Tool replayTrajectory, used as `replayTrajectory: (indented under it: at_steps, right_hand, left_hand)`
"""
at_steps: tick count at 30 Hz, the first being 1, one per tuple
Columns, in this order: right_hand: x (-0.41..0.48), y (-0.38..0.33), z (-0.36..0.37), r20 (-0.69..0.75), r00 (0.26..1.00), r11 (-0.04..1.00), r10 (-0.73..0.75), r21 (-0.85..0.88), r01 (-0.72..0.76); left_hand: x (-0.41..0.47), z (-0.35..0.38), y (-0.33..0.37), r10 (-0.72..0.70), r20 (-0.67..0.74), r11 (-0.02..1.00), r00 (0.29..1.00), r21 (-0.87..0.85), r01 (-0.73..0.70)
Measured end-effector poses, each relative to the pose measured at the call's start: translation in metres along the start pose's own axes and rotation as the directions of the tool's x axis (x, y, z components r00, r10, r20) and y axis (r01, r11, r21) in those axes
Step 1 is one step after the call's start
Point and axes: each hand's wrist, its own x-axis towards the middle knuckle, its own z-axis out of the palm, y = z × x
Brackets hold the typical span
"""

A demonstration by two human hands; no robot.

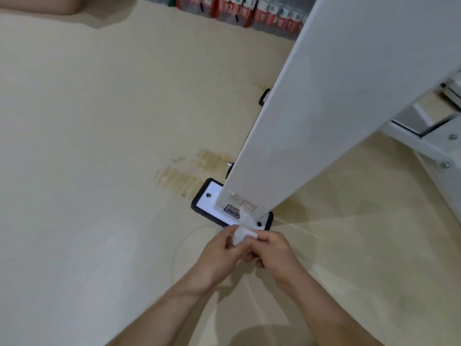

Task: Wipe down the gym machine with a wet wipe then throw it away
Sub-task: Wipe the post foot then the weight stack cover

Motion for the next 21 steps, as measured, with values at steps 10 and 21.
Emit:
replayTrajectory:
  at_steps: [10, 21]
  right_hand:
    - [-0.022, -0.004, 0.008, 0.065, 0.988, 0.832, 0.139, 0.533, -0.153]
    - [-0.029, -0.020, 0.025, 0.294, 0.946, 0.722, 0.135, 0.625, -0.298]
  left_hand:
    - [-0.012, -0.031, 0.011, -0.224, -0.248, 0.739, 0.942, -0.673, -0.002]
    - [-0.017, -0.037, 0.025, -0.046, -0.389, 0.920, 0.920, -0.375, -0.113]
